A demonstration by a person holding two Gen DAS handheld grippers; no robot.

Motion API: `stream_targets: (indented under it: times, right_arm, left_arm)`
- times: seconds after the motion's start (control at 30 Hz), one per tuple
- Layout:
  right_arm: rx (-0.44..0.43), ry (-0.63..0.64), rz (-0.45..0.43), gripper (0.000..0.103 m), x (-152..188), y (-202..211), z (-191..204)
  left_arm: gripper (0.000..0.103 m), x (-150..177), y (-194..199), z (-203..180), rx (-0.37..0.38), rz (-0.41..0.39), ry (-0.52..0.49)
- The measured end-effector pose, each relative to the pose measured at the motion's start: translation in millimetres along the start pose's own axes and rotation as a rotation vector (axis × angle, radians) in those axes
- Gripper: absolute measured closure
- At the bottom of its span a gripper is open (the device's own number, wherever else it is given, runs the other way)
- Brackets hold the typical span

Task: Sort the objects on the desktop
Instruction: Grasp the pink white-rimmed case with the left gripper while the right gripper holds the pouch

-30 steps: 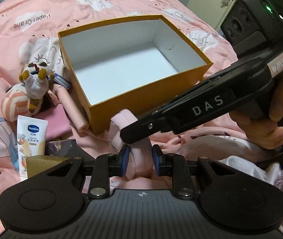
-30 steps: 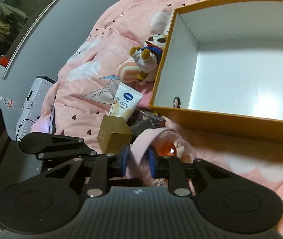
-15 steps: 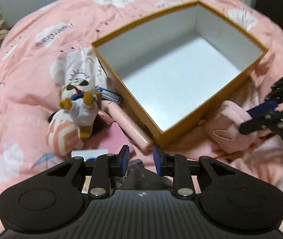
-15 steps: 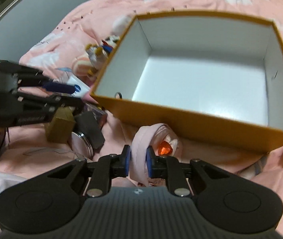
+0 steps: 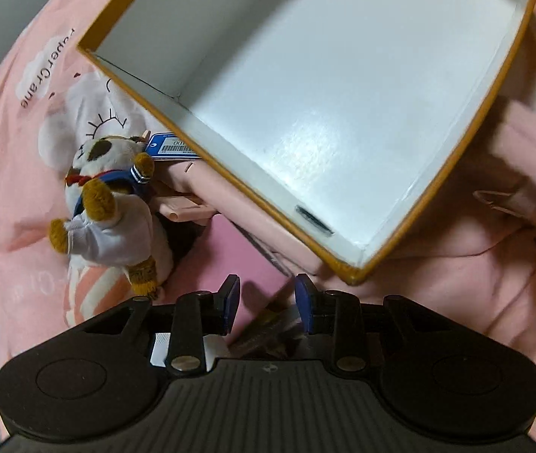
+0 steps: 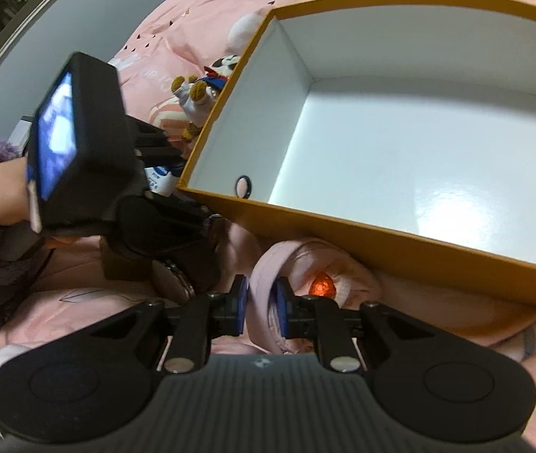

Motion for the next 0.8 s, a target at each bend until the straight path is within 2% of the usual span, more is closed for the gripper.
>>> stream_targets:
  times: [0.1,0.2,0.33,0.43,0.6,0.8]
  right_arm:
    - [-0.027,-0.016,0.016,0.085,-1,-5,-3]
    - [-0.040,-0.019,0.029,0.085,-3,-9,-3]
    - [-0.046,-0.020,0.040,0.084,-4,-15,-2]
    - [-0.042,-0.017,0.041,0.084,-4,-18,1]
    - [-0.028,-0.010,0.033,0.084,-3,-14,2]
    - [-0.007,0.002,0.016,0.084,-1,-9,5]
  left_arm:
    - [0.062,0,-12,-7,-0.026,0.023,-0.030]
    - [0.052,1,-21,-14,-0.077,0.024,-0.066]
    - [0.052,5,-28,-21,-0.106,0.022,-0.088]
    - [0.057,11,-27,-20,-0.099,0.010,-0.074]
    - [0.072,27,-14,-10,-0.088,-0.033,0.001]
    - [0.082,53,9,4,-0.135,-0.113,0.107]
Point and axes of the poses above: each gripper's, at about its wrist camera, not at the fingertips, and y roughly against the way its jaws point, z to its left, x to its underside, the point moved 1 cm from there along -y, roughly the way its jaws point, and after that the axes turned 1 degree about -y, right-handed, at the moved point
